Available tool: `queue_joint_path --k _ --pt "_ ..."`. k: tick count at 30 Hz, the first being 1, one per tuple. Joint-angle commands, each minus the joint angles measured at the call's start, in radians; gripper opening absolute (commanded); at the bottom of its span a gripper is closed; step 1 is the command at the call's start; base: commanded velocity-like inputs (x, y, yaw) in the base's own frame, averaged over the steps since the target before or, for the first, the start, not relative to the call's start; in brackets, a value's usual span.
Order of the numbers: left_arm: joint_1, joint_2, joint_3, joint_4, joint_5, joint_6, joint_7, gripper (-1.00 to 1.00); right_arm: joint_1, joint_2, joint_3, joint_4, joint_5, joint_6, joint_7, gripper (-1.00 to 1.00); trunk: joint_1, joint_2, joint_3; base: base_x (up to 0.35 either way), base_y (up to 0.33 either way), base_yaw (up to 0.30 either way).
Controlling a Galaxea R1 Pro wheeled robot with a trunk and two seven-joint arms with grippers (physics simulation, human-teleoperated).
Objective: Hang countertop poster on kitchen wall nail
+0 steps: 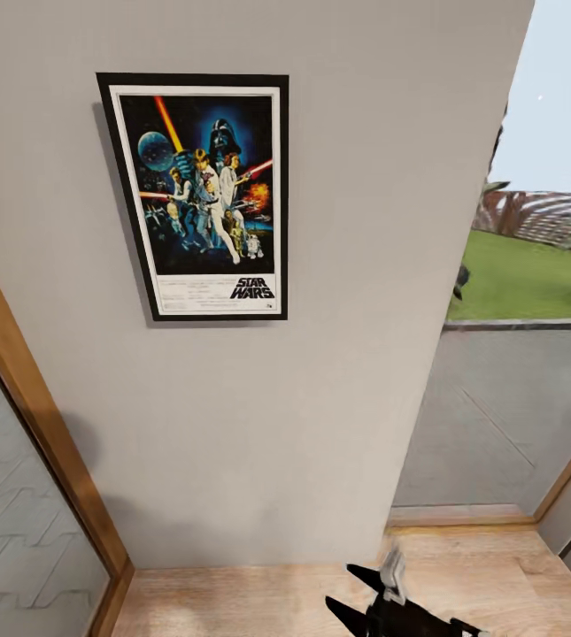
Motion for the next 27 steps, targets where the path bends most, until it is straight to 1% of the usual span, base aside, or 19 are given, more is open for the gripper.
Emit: queue_joint_path --k 1,3,4,5,8,9,10,12,14,15,17,27 --pt "-0.001 -0.001 0.002 0.003 0.005 0.01 -0.002 1.0 0.004 -0.012 -0.001 0.237 -0.008 -0.084 0.0 1.0 0.001 -0.002 -0.002 0.0 0.0 0.0" --pt "-0.001 -0.001 0.002 0.008 0.006 0.01 -0.002 1.0 0.005 -0.015 -0.002 0.307 -0.008 -0.099 -0.001 1.0 0.001 -0.002 -0.002 0.0 0.0 0.0" --pt "-0.001 -0.001 0.001 0.013 0.006 0.01 -0.001 1.0 0.005 -0.018 -0.003 0.37 -0.008 -0.11 -0.002 1.0 0.001 -0.002 -0.002 0.0 0.0 0.0" --pt "-0.001 -0.001 0.001 0.02 0.007 0.01 0.0 1.0 0.006 -0.022 -0.006 0.488 -0.008 -0.123 -0.006 1.0 0.001 -0.002 -0.002 0.0 0.0 0.0" --pt "-0.001 -0.002 0.0 0.024 0.007 0.01 0.002 1.0 0.006 -0.025 -0.009 0.597 -0.008 -0.129 -0.009 1.0 0.001 -0.002 -0.002 0.0 0.0 0.0" --pt "-0.001 -0.002 0.0 0.024 0.007 0.01 0.002 1.0 0.006 -0.025 -0.009 0.602 -0.008 -0.13 -0.01 1.0 0.001 -0.002 -0.002 0.0 0.0 0.0" --pt "-0.001 -0.003 -0.002 0.025 0.006 0.009 0.003 1.0 0.007 -0.024 -0.009 0.62 -0.007 -0.132 -0.101 1.0 0.001 -0.002 -0.002 0.0 0.0 0.0" --pt "-0.001 -0.004 -0.002 0.025 0.006 0.009 0.003 1.0 0.007 -0.023 -0.01 0.621 -0.008 -0.132 -0.125 1.0 0.001 -0.002 -0.002 0.0 0.0 0.0" --pt "-0.001 -0.004 -0.002 0.025 0.006 0.009 0.003 1.0 0.007 -0.022 -0.01 0.621 -0.008 -0.132 -0.164 1.0 0.001 -0.002 -0.002 0.0 0.0 0.0" --pt "-0.001 -0.005 -0.002 0.025 0.006 0.009 0.003 1.0 0.007 -0.021 -0.01 0.622 -0.008 -0.133 -0.198 1.0 0.001 -0.002 -0.001 0.0 0.0 0.0" --pt "-0.001 -0.005 -0.001 0.025 0.006 0.009 0.003 1.0 0.007 -0.019 -0.011 0.622 -0.008 -0.133 -0.231 1.0 0.001 -0.002 0.002 0.0 0.0 0.0" --pt "-0.001 -0.007 -0.004 0.044 0.006 0.009 0.004 1.0 0.007 -0.019 -0.012 0.623 -0.008 -0.133 -0.244 1.0 0.001 -0.002 0.018 0.0 0.0 0.0"
